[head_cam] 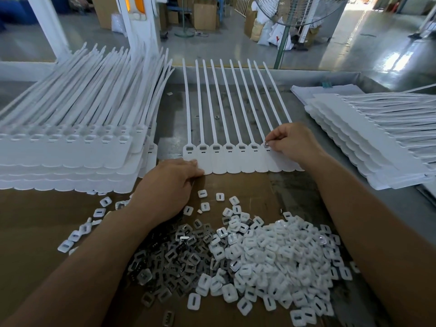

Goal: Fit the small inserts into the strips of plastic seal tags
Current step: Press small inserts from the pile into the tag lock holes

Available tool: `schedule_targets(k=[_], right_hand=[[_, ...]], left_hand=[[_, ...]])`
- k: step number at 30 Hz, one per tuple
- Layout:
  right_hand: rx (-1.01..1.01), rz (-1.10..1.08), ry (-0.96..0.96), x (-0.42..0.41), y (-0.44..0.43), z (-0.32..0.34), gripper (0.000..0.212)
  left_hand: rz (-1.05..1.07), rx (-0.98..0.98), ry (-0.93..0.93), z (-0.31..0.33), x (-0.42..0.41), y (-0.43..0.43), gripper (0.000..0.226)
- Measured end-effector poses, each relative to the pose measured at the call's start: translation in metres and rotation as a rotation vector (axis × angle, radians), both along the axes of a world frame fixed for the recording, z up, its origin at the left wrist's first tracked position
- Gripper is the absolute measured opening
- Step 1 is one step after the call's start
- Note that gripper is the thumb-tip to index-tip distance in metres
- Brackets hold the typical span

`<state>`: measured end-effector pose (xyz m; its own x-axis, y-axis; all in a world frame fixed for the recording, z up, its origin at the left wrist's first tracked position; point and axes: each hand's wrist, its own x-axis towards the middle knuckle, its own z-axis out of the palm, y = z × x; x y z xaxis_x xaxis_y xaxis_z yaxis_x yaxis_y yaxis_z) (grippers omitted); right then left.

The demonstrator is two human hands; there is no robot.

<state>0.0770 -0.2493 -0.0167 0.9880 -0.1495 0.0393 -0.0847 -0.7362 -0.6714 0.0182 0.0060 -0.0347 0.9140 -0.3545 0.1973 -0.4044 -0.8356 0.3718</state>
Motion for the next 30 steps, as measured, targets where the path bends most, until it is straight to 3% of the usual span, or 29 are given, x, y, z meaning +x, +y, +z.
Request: schedule_targets(k=[18,25,30], right_hand=[[-0.083,-0.088,0.042,0.010,0.004,-0.004,0.027],[-0.058,-0.064,0.001,0.005,0.001,-0.004,0.008],[-0.070,-0.004,-0.050,-0.007,-0.005,-0.009,0.020]], left_hand=[[0.000,0.010,-0.004,0.001,-0.001,0.000,0.040],[-0.004,0.007,-0.001,0.000,-0.004,0.000,0.040],[-0.011,0.008,-0.007,0.001,-0.002,-0.001,0.040]])
